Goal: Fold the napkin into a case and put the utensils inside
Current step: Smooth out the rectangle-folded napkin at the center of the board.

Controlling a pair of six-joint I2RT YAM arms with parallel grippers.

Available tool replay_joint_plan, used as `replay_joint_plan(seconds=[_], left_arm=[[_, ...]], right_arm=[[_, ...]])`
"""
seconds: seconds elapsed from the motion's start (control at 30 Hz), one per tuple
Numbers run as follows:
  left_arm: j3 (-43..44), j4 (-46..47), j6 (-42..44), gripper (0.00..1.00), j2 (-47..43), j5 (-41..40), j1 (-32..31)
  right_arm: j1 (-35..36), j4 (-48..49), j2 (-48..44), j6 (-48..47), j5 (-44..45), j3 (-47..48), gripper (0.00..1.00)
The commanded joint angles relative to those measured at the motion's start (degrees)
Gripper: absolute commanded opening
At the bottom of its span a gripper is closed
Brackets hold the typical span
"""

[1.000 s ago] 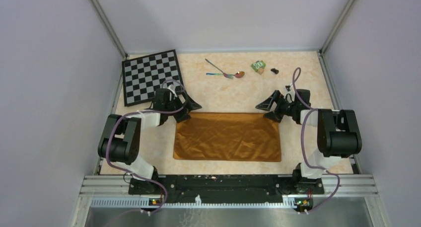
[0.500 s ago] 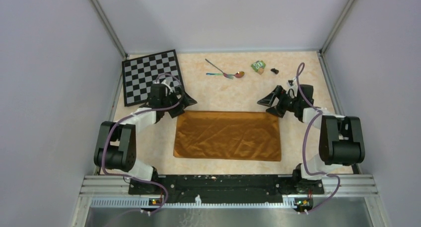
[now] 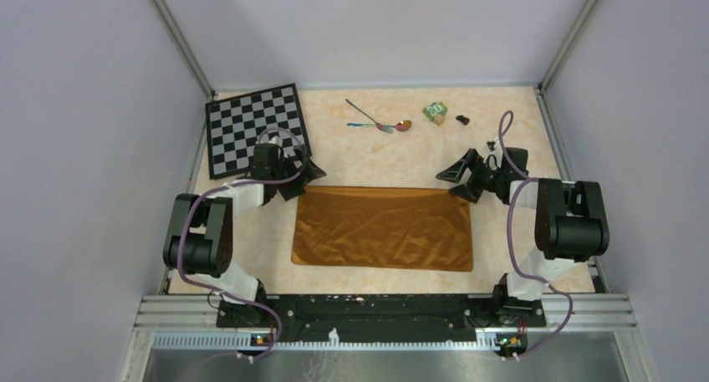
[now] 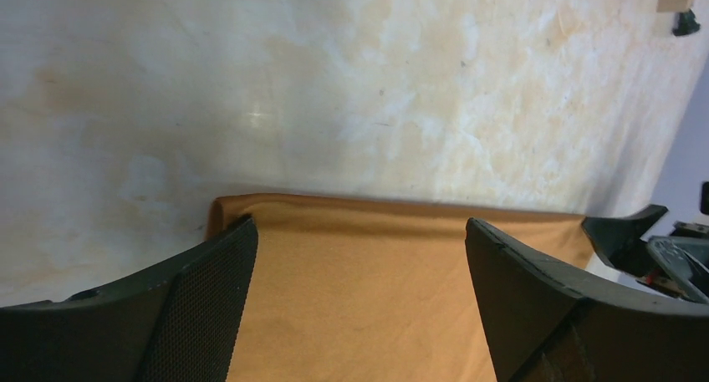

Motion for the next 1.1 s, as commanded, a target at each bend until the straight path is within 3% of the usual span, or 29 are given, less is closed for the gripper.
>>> replay_joint_plan(seconds=[0.0,0.23,0.37,0.53,0.73,0.9,1.07], left_arm=[[0.06,-4.73,4.37,0.99,-2.52,-8.34,1.60],[2.32,-13.74,7.14,0.99,-12.48,-2.53,0.48],[-0.94,-16.44,6.06,0.99,-17.28,4.36,-2.54],[-6.07,-21.19,3.69,0.99,-20.97,1.70,-8.77],[-12.08,-24.92,-0.01,0.99,-25.23,-5.01,-9.85],[-10.01,-33.71,-1.70,0.99,-24.25,-13.17,-9.89],[-6.78,-35.94,1.57,0.99,-28.84,-9.99,-11.85]], right_arm=[[-0.62,-6.42,-1.20,-6.83,7.82,2.00,0.87],[6.81,-23.22,-11.06,-11.82,15.07,10.03,0.87],[10.95,-18.23,-13.66,-6.23,5.73,5.97,0.87],[12.11,-7.75,-14.68,1.08,-3.22,-2.84,0.87],[10.99,-15.81,-16.61,-5.73,2.11,-6.96,0.87],[7.86,-22.61,-18.44,-9.38,9.81,-8.08,0.87],[11.94,-31.20,-22.57,-11.84,13.59,-3.02,0.86]])
